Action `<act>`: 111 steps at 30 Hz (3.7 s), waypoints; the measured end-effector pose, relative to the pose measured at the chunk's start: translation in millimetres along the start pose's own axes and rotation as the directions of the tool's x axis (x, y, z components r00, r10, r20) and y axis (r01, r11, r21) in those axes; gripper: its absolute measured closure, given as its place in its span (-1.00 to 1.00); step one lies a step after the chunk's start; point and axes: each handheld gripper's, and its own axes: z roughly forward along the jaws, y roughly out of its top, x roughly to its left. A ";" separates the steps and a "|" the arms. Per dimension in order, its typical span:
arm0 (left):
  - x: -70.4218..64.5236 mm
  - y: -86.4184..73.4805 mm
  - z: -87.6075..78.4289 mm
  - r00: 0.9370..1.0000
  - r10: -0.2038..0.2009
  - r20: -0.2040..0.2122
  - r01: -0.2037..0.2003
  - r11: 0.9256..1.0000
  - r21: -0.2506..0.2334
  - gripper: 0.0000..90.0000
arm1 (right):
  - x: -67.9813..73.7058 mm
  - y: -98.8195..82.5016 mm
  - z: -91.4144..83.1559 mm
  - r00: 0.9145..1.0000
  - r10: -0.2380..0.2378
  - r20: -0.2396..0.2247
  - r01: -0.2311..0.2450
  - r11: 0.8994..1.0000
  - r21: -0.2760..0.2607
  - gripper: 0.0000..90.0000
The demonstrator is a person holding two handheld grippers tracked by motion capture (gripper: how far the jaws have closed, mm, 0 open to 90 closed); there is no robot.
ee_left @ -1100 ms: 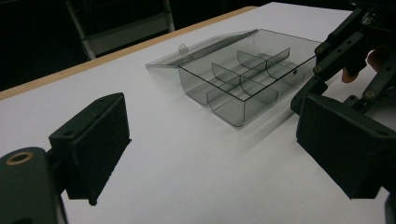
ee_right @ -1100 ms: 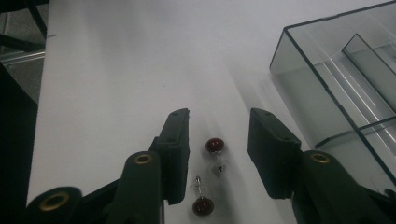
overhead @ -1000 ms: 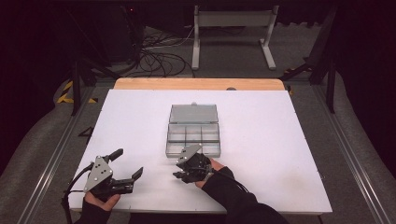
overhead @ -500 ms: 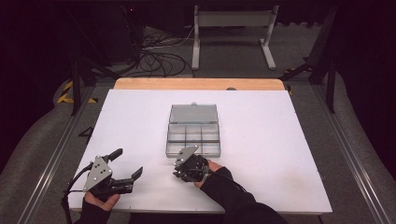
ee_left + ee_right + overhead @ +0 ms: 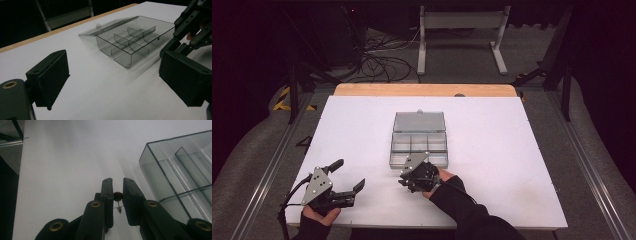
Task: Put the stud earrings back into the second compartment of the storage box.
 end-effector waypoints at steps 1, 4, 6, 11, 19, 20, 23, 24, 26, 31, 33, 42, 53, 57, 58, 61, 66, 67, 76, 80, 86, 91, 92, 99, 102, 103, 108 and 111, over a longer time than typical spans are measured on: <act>0.0 0.0 0.0 1.000 0.000 0.000 0.000 1.000 0.000 -0.78 | -0.3 1.1 -2.1 1.000 0.000 0.002 0.000 1.000 -0.003 0.76; -0.1 -0.1 -0.1 1.000 -0.002 0.001 0.002 1.000 0.000 -0.78 | -3.0 5.2 -9.4 1.000 0.000 0.014 0.000 1.000 -0.015 0.76; -0.4 -0.2 -0.2 1.000 -0.007 0.001 0.007 1.000 -0.001 -0.78 | -4.1 6.5 -12.0 1.000 0.002 0.019 -0.002 1.000 -0.020 0.76; -0.2 0.0 -0.1 1.000 -0.002 -0.001 0.002 1.000 -0.001 -0.78 | -9.9 10.5 -20.5 0.999 0.009 0.038 -0.007 0.999 -0.031 0.76; 0.0 -0.1 0.1 1.000 0.000 -0.001 0.000 1.000 0.002 -0.78 | -22.9 13.9 -30.6 0.997 0.042 0.063 -0.039 0.998 -0.049 0.76; -0.2 -0.2 0.1 1.000 -0.002 -0.001 0.002 1.000 0.003 -0.78 | -24.3 14.2 -31.4 0.997 0.047 0.067 -0.044 0.998 -0.050 0.76; 0.0 -0.2 -0.1 1.000 -0.002 -0.001 0.002 1.000 0.002 -0.78 | -33.5 15.4 -35.6 0.994 0.076 0.080 -0.071 0.996 -0.060 0.76; 0.0 -0.2 -0.1 1.000 -0.002 -0.001 0.002 1.000 0.002 -0.78 | -33.5 15.4 -35.6 0.994 0.076 0.080 -0.071 0.996 -0.060 0.76; 0.0 -0.2 -0.1 1.000 -0.002 -0.002 0.002 1.000 0.002 -0.78 | -38.3 15.8 -37.2 0.992 0.089 0.087 -0.083 0.995 -0.063 0.76; 0.2 -0.2 0.1 1.000 -0.003 -0.001 0.003 1.000 0.003 -0.78 | -50.7 17.5 -40.3 0.987 0.121 0.101 -0.115 0.991 -0.069 0.76; -0.1 -0.3 0.2 1.000 -0.006 0.000 0.006 1.000 0.003 -0.78 | -57.5 19.0 -41.4 0.984 0.141 0.110 -0.133 0.988 -0.075 0.76; -0.1 -0.4 0.1 1.000 -0.007 0.000 0.007 1.000 0.002 -0.78 | -78.3 23.1 -35.5 0.975 0.180 0.130 -0.175 0.983 -0.052 0.76; 0.5 -0.6 0.2 1.000 -0.005 -0.001 0.005 1.000 0.005 -0.78 | -98.4 23.8 -24.3 0.960 0.232 0.156 -0.231 0.973 -0.021 0.76; 0.6 -0.7 0.3 1.000 -0.004 0.000 0.004 1.000 0.006 -0.78 | -106.5 21.7 -19.5 0.951 0.258 0.173 -0.261 0.965 -0.005 0.76; 0.3 -0.8 0.6 1.000 -0.008 0.002 0.008 1.000 0.006 -0.78 | -108.6 21.1 -18.1 0.947 0.270 0.172 -0.273 0.962 -0.004 0.76; 0.2 -0.8 0.9 1.000 -0.005 0.002 0.005 1.000 0.007 -0.78 | -115.0 18.7 -14.8 0.938 0.301 0.174 -0.306 0.952 0.004 0.76; 0.6 -0.8 1.0 1.000 -0.004 0.003 0.004 1.000 0.007 -0.78 | -124.1 13.6 -10.2 0.927 0.330 0.179 -0.338 0.941 0.015 0.76; 0.6 -0.9 1.2 1.000 -0.005 0.003 0.005 1.000 0.007 -0.78 | -124.1 13.6 -10.2 0.927 0.330 0.179 -0.338 0.941 0.015 0.76; 0.7 -0.9 1.7 1.000 0.000 0.002 0.000 1.000 0.012 -0.78 | -129.2 9.8 -5.2 0.925 0.332 0.186 -0.344 0.938 0.039 0.76; 0.6 -0.9 1.7 1.000 0.000 0.002 0.000 1.000 0.012 -0.78 | -129.9 9.3 -2.6 0.923 0.331 0.194 -0.346 0.937 0.050 0.76; 0.9 -1.0 1.5 1.000 -0.001 0.001 0.001 1.000 0.011 -0.78 | -129.9 9.3 -1.3 0.925 0.316 0.209 -0.332 0.942 0.048 0.53; 0.9 -1.0 1.5 1.000 -0.001 0.001 0.001 1.000 0.011 -0.78 | -124.6 13.5 -9.1 0.930 0.307 0.201 -0.317 0.948 0.018 0.30; 0.8 -1.0 1.5 1.000 -0.001 0.002 0.001 1.000 0.011 -0.78 | -124.6 13.5 -9.1 0.930 0.307 0.201 -0.317 0.948 0.018 0.30; 0.3 -0.8 1.4 1.000 -0.001 0.001 0.001 1.000 0.010 -0.78 | -112.0 18.0 -22.8 0.940 0.286 0.186 -0.289 0.957 -0.011 -0.06; 0.2 -0.7 1.4 1.000 0.000 0.001 0.000 1.000 0.010 -0.78 | -103.1 19.8 -31.3 0.948 0.269 0.168 -0.267 0.963 -0.032 -0.14; 0.3 -0.7 1.5 1.000 0.000 0.001 0.000 1.000 0.011 -0.78 | -96.4 20.3 -36.5 0.956 0.249 0.155 -0.244 0.968 -0.052 -0.18; -0.3 -0.6 1.6 1.000 0.002 0.002 -0.002 1.000 0.013 -0.77 | -79.4 20.6 -47.8 0.969 0.210 0.132 -0.200 0.976 -0.090 -0.24; -0.7 -0.5 1.6 1.000 0.003 0.000 -0.003 1.000 0.013 -0.77 | -73.1 20.9 -51.6 0.973 0.196 0.124 -0.183 0.977 -0.105 -0.25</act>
